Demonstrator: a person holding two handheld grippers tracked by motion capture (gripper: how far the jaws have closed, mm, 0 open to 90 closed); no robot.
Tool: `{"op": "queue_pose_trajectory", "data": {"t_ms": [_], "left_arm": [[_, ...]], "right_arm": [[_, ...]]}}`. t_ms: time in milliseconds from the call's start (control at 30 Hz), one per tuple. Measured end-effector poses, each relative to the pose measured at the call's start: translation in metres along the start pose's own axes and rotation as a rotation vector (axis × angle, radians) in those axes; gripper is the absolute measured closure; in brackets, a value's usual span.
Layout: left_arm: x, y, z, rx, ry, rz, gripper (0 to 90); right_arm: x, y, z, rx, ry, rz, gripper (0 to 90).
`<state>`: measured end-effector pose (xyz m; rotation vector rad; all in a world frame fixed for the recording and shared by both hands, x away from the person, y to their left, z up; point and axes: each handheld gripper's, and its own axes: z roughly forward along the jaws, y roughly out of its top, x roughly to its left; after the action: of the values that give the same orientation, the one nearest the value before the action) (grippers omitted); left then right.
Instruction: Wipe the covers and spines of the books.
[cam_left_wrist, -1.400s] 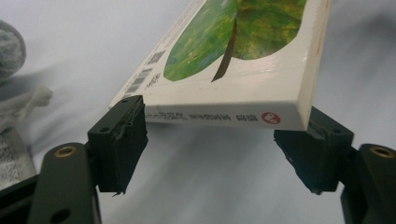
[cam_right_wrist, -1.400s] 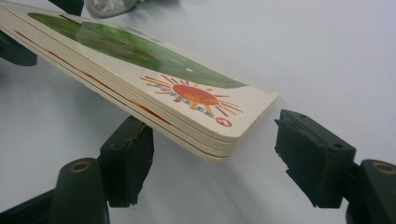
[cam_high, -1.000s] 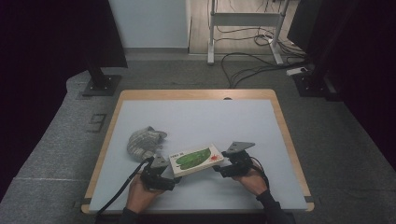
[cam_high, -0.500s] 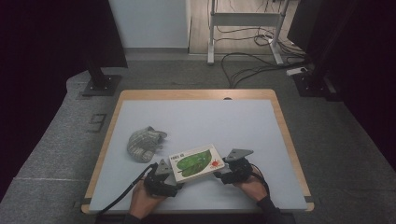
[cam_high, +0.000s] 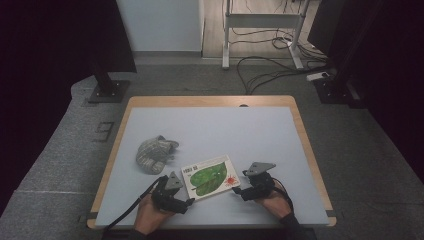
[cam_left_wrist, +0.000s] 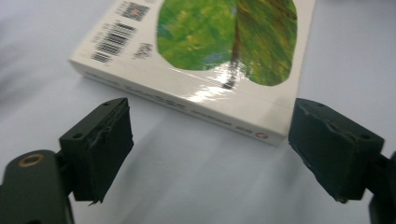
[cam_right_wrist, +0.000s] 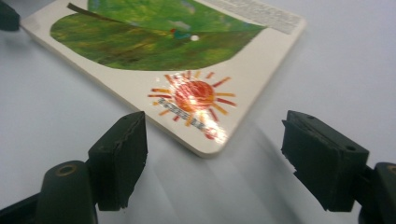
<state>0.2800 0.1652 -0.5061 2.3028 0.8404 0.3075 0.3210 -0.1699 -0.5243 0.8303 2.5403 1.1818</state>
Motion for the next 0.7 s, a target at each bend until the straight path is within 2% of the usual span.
{"op": "queue_pose_trajectory", "data": {"t_ms": [100, 200, 467, 533, 600, 700], "left_arm": [[0.009, 0.002, -0.007, -0.006, 0.032, -0.008, 13.0], [0.02, 0.005, -0.015, -0.019, 0.045, -0.026, 13.1], [0.052, 0.013, -0.036, -0.04, 0.094, -0.058, 13.8], [0.059, 0.016, -0.041, -0.045, 0.1, -0.062, 13.8], [0.066, 0.02, -0.045, -0.049, 0.114, -0.067, 13.6], [0.077, 0.025, -0.05, -0.049, 0.137, -0.075, 12.7]], "right_arm": [[-0.005, -0.001, -0.005, -0.007, -0.028, 0.008, 19.9], [-0.012, -0.003, -0.01, -0.013, -0.055, 0.02, 18.2], [-0.028, -0.017, -0.017, 0.01, -0.137, 0.052, 11.4], [-0.031, -0.02, -0.017, 0.012, -0.148, 0.079, 6.5], [-0.035, -0.024, -0.016, 0.024, -0.171, 0.087, 2.2], [-0.039, -0.026, -0.017, 0.017, -0.177, 0.119, 1.2]]}}
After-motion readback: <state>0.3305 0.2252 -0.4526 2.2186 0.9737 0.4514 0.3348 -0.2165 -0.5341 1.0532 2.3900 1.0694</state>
